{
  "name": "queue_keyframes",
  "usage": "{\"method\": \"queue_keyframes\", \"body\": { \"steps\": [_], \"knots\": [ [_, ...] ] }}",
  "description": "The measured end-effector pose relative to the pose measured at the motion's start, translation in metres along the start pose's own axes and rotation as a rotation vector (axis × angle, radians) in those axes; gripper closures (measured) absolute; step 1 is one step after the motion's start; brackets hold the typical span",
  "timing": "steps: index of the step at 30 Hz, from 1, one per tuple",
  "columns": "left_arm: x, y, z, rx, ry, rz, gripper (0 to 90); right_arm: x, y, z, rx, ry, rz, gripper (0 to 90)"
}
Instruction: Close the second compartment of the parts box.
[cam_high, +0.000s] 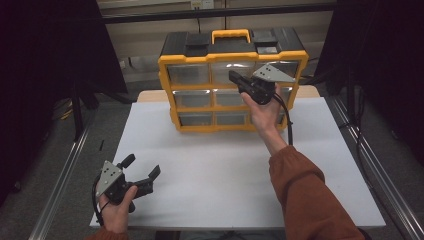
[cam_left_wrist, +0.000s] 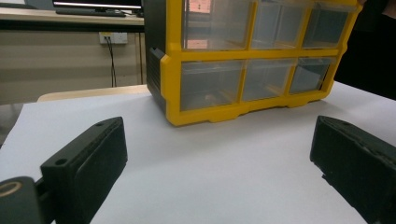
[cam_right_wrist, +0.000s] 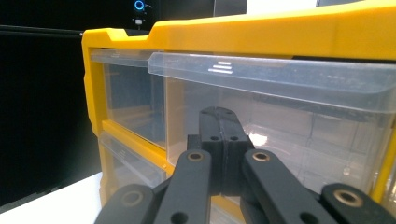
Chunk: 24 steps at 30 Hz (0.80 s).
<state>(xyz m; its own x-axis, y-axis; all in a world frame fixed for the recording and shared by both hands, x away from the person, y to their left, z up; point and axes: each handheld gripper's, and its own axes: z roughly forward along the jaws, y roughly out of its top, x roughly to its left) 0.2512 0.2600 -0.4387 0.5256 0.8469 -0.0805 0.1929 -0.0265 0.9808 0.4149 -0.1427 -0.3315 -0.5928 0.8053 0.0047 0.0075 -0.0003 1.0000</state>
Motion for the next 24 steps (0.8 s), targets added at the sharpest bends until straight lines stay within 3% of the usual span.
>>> {"method": "queue_keyframes", "body": {
  "steps": [24],
  "knots": [
    [-0.0005, -0.0005, 0.0029, -0.002, -0.007, -0.008, 4.1, -0.0051, 0.0013, 0.0053, 0.019, -0.033, -0.007, 90.0]
  ]
}}
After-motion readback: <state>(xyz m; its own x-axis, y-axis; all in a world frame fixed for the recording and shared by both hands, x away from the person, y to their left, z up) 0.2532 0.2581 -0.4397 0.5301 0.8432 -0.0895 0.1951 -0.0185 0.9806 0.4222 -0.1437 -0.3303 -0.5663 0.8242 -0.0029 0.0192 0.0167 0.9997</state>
